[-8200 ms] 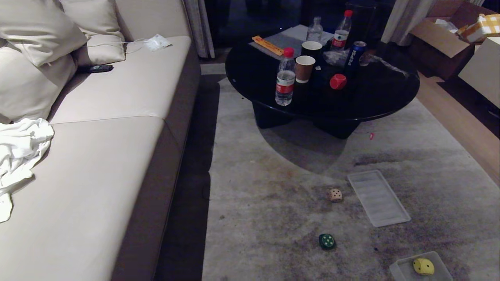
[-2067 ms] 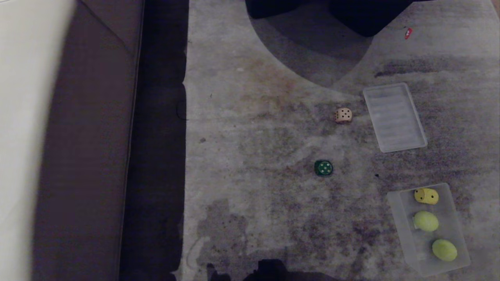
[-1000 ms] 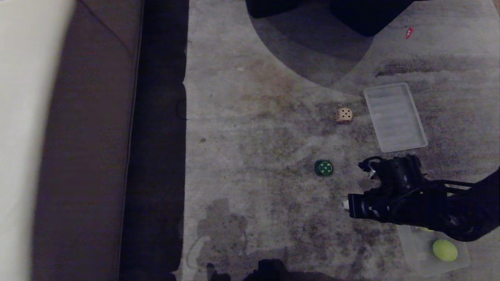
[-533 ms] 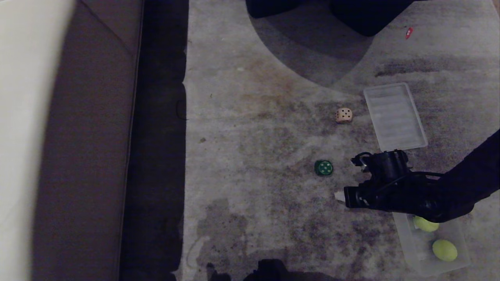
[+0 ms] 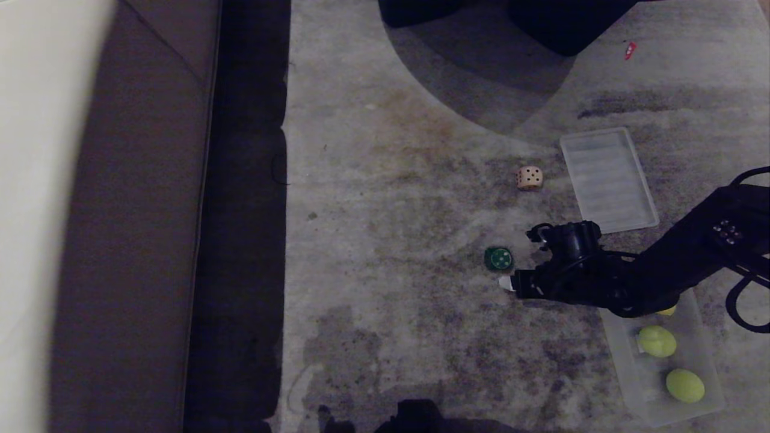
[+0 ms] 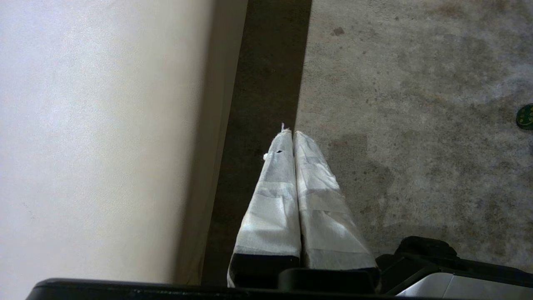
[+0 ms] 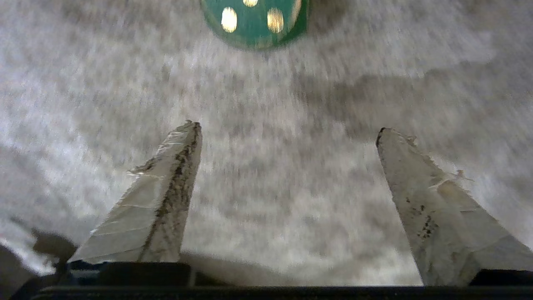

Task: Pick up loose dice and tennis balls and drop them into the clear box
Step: Pick up toys out of the box

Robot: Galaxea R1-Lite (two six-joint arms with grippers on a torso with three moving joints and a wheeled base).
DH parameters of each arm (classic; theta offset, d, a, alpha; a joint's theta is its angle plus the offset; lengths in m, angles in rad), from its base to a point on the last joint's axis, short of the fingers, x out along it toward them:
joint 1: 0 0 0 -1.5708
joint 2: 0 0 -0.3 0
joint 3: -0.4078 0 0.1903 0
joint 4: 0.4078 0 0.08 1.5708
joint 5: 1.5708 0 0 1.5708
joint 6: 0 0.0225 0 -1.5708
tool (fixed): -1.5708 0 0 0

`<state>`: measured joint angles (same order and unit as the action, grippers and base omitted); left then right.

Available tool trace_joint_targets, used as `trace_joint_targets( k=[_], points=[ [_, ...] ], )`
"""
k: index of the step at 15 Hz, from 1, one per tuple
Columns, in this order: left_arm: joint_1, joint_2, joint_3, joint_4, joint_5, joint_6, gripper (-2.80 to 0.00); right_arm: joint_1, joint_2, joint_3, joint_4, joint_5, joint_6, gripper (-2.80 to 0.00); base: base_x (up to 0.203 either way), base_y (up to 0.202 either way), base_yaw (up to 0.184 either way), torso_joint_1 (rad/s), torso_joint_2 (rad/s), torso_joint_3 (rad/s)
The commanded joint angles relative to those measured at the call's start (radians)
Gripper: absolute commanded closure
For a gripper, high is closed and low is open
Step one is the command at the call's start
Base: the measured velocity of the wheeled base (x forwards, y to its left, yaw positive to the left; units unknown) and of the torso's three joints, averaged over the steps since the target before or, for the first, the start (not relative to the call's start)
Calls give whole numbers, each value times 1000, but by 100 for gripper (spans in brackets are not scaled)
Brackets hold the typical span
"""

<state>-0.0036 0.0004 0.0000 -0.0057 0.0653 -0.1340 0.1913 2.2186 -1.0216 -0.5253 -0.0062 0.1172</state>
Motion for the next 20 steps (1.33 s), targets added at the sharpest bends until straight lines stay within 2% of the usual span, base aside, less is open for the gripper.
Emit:
trace_joint_targets(
  k=[1,7,9,13,16,17,18,20],
  points=[
    [0,0,0,0,1,-1,0,10,70,-69,-4,-1,2,-280,0,0,0,0,0,0],
    [0,0,0,0,1,-1,0,32,121,-150,-13,10,0,-280,0,0,0,0,0,0],
    [0,0,0,0,1,-1,0,33,161,-180,-89,5,-16,-280,0,0,0,0,0,0],
    [1,0,0,0,1,-1,0,33,207,-245,-105,3,-19,-280,0,0,0,0,0,0],
    [0,0,0,0,1,-1,0,33,226,-276,-105,-33,-22,-280,0,0,0,0,0,0],
    [0,0,0,0,1,-1,0,33,237,-287,-106,-36,-22,-109,0,0,0,0,0,0],
    [-1,0,0,0,1,-1,0,33,243,-293,-107,-38,-22,0,0,0,0,0,0,0],
    [1,0,0,0,1,-1,0,33,242,-293,-107,-38,-22,0,0,0,0,0,0,0]
  ],
)
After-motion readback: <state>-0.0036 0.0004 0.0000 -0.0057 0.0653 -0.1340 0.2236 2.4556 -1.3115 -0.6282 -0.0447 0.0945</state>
